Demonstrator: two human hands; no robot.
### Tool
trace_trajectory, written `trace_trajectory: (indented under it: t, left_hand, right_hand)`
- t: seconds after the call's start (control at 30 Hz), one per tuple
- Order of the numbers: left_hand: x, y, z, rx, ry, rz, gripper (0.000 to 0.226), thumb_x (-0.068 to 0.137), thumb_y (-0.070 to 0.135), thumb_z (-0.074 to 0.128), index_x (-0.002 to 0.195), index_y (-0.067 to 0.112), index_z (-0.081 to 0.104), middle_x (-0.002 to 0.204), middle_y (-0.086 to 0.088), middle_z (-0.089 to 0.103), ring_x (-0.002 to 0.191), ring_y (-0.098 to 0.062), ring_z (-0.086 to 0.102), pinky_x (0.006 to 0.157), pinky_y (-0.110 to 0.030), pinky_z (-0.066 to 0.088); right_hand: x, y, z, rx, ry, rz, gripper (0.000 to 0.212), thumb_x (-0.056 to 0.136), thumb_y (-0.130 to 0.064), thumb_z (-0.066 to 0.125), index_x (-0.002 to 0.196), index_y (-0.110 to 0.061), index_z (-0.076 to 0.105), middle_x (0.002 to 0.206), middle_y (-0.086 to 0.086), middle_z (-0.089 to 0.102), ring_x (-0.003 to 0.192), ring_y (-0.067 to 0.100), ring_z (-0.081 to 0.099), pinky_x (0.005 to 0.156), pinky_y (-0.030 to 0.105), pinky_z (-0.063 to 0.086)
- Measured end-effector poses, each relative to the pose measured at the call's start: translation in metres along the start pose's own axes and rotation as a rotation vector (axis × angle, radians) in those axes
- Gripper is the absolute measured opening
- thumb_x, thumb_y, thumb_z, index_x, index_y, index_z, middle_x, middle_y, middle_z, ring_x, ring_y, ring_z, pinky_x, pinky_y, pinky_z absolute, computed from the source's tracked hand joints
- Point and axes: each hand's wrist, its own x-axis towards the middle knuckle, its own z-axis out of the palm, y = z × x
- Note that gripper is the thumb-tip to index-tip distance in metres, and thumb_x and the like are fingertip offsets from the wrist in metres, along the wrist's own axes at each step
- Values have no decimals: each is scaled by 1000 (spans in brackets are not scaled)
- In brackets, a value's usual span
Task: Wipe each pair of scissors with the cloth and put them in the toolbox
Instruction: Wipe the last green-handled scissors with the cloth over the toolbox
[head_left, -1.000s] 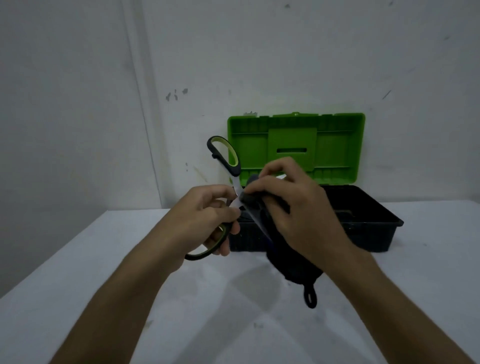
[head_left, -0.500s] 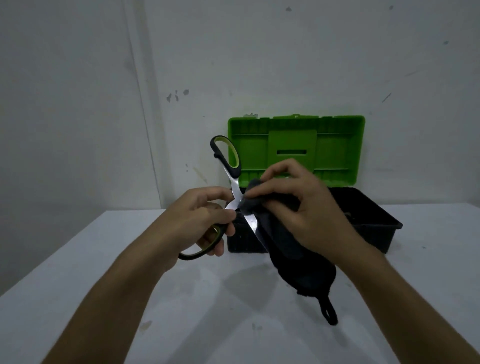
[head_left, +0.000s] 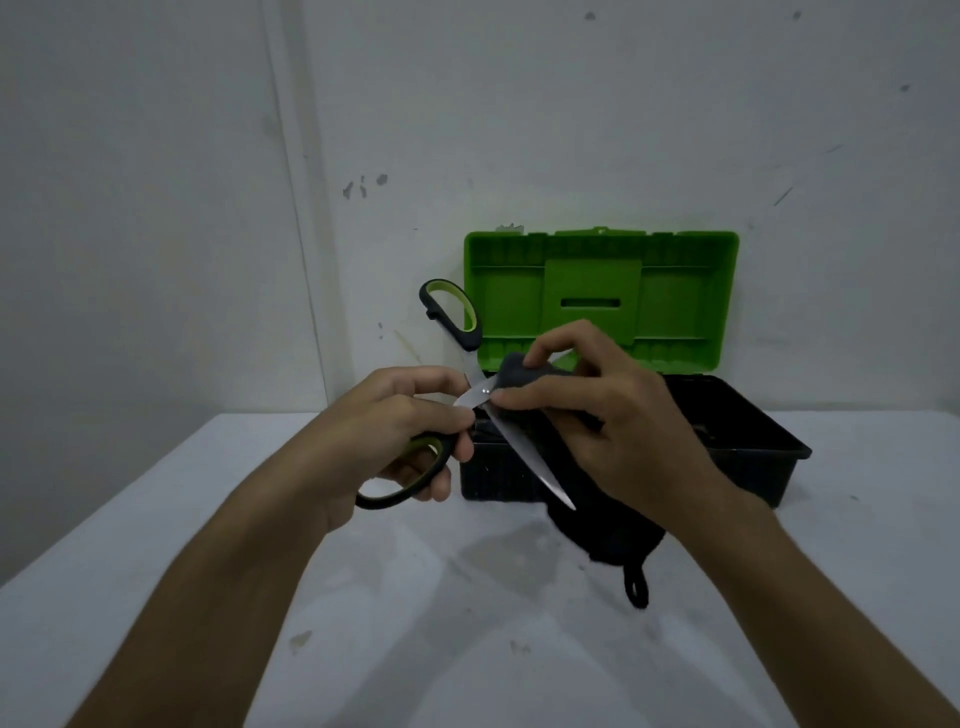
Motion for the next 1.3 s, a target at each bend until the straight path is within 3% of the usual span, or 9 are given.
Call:
trace_trajectory:
  t: [0.1, 0.23, 0.3, 0.4, 0.57, 0.7, 0.9, 1.07, 1.3]
  left_hand:
    - [-1, 3, -4, -4, 0, 15, 16, 92, 10, 59, 108, 11, 61, 63, -6, 63, 40, -21, 54, 42, -24, 44]
    - [-1, 4, 3, 55, 32, 60, 11, 93, 9, 58, 103, 15, 62, 60, -6, 64, 41, -22, 58, 42, -25, 46]
    - [0, 3, 8, 76, 29, 62, 11, 94, 9, 58, 103, 14, 63, 61, -6, 64, 42, -24, 58, 43, -25, 47]
    - [0, 2, 10, 97, 8, 59, 14, 95, 10, 57, 103, 17, 65, 62, -7, 64, 43, -25, 59, 44, -26, 47]
    - [-2, 3, 7, 47, 7, 39, 12, 93, 10, 59, 99, 18, 64, 61, -6, 64, 41, -23, 57, 45, -25, 46]
    - [-2, 3, 10, 3, 0, 40, 11, 93, 10, 59, 99, 18, 63, 62, -7, 63, 41, -22, 56, 44, -24, 45]
    - [-3, 2, 13, -2, -68, 53, 18, 94, 10, 58, 104, 23, 63, 62, -7, 63, 40, -23, 55, 44, -25, 44]
    - [-1, -2, 9, 54, -53, 105, 40, 94, 7, 57, 74, 38, 73, 62, -7, 60, 39, -21, 51, 43, -23, 44]
    - [-2, -1, 9, 63, -88, 131, 14, 95, 8, 55, 98, 16, 66, 62, -8, 58, 43, -22, 49, 45, -25, 43]
  right_hand:
    - [-4, 14, -6, -118, 67, 65, 24, 90, -10, 61, 99, -21, 79, 116, 6, 58, 79, 15, 58, 60, 21, 48]
    - [-1, 10, -16, -59, 189, 105, 23, 89, -5, 66, 101, -20, 78, 113, 6, 57, 71, 5, 41, 64, 17, 42]
    - [4, -1, -17, 23, 124, 41, 21, 91, -12, 62, 102, -20, 78, 114, 5, 58, 73, 6, 46, 67, 14, 43]
    - [4, -10, -8, 44, -44, -40, 22, 91, -14, 61, 102, -24, 77, 117, 1, 57, 73, 7, 49, 60, 27, 50]
    - [-3, 15, -10, -53, 43, 104, 23, 88, -9, 64, 98, -25, 78, 114, 0, 58, 77, 7, 51, 59, 31, 53]
    - [-2, 22, -26, -83, 188, 171, 23, 86, -3, 69, 96, -21, 79, 111, 4, 59, 73, -4, 44, 65, 9, 40]
    - [3, -3, -14, 87, -34, 4, 28, 91, -12, 60, 104, -30, 77, 114, -5, 56, 74, 5, 51, 62, 29, 49]
    - [-4, 27, -15, -21, 117, 261, 29, 91, -8, 64, 109, -27, 76, 109, -7, 61, 94, 15, 63, 76, 33, 55]
    - [4, 5, -18, 119, 71, 185, 28, 91, -5, 64, 106, -25, 76, 106, -5, 60, 97, 12, 62, 79, 31, 53]
